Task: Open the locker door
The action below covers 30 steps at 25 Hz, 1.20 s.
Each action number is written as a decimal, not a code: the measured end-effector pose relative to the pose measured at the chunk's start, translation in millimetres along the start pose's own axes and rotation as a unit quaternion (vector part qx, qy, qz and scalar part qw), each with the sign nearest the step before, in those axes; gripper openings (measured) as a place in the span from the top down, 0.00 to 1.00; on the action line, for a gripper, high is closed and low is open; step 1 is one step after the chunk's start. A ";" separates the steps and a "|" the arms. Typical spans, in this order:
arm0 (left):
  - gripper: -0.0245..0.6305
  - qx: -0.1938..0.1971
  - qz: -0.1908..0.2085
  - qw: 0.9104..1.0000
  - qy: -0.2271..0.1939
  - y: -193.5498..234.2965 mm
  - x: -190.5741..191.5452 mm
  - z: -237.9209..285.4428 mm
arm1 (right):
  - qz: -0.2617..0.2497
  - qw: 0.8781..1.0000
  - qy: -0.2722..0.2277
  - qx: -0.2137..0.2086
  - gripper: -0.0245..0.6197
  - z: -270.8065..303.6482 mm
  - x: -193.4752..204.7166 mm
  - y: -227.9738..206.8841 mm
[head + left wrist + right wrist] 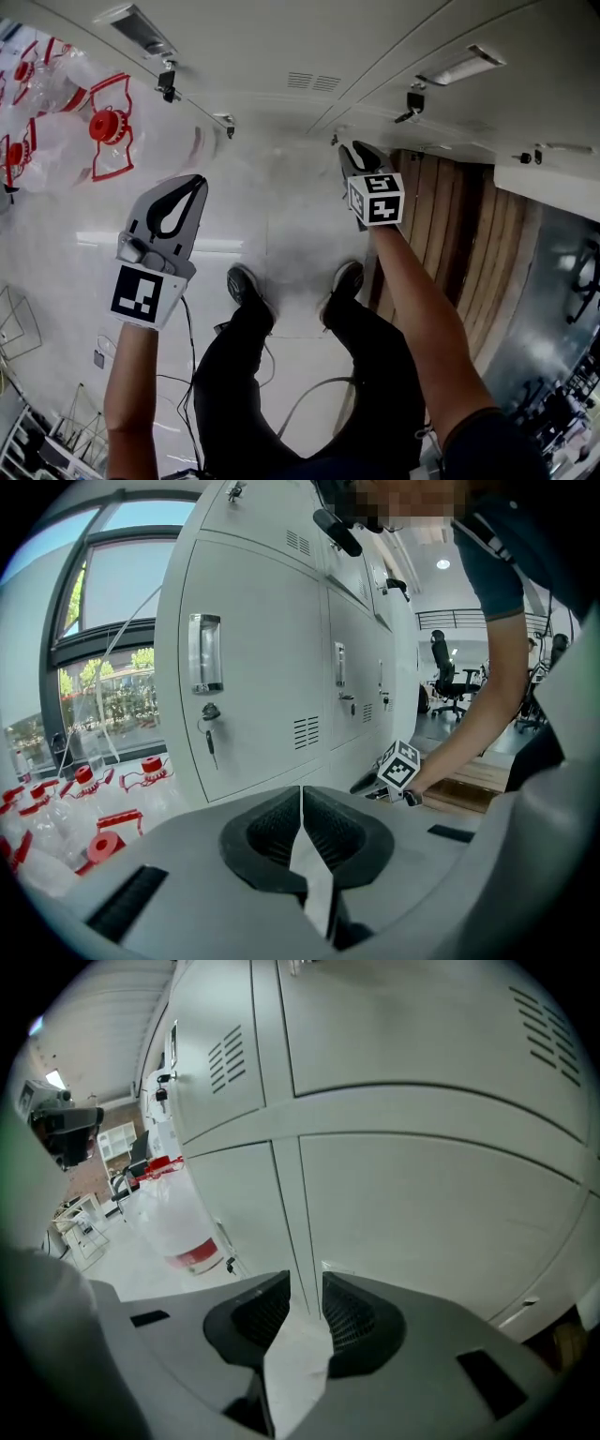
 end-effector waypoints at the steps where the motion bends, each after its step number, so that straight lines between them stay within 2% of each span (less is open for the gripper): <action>1: 0.93 -0.001 0.000 1.000 0.001 1.7 5.2 1.8 | -0.001 1.000 0.002 0.002 0.82 8.7 4.5 -3.1; 10: 0.93 0.000 0.002 1.000 0.021 9.9 49.4 5.3 | 0.000 1.000 0.018 0.025 0.81 73.5 26.1 -25.4; 19: 0.93 0.008 0.000 0.999 0.031 7.6 71.3 14.9 | -0.013 0.999 0.002 0.037 0.80 101.4 29.1 -29.3; 25: 0.93 0.014 -0.001 0.999 0.029 -0.4 79.2 24.5 | -0.019 0.999 -0.018 0.033 0.80 96.8 34.7 -27.2; 27: 0.93 0.018 -0.003 0.999 0.029 -5.6 77.6 27.2 | -0.024 0.999 -0.020 0.014 0.79 92.4 36.5 -22.2; 28: 0.93 0.021 -0.003 0.999 0.028 -8.3 76.2 28.4 | -0.043 0.999 -0.017 -0.012 0.79 90.6 38.4 -11.6; 29: 0.93 0.023 -0.002 0.999 0.028 -10.9 74.8 29.4 | -0.076 0.996 -0.011 -0.047 0.89 90.0 40.7 5.9; 30: 0.93 0.025 0.000 0.999 0.029 -12.9 73.4 30.3 | -0.107 0.992 -0.005 -0.074 0.89 90.6 42.6 24.4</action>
Point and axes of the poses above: the fingertips, and each gripper's own axes: z forward along the fingers, y to its left, x out of its underside, the point moved 5 cm from there along -z, backward along the fingers, and after that the axes turned 5 degrees about -x, right-handed, at the moved point
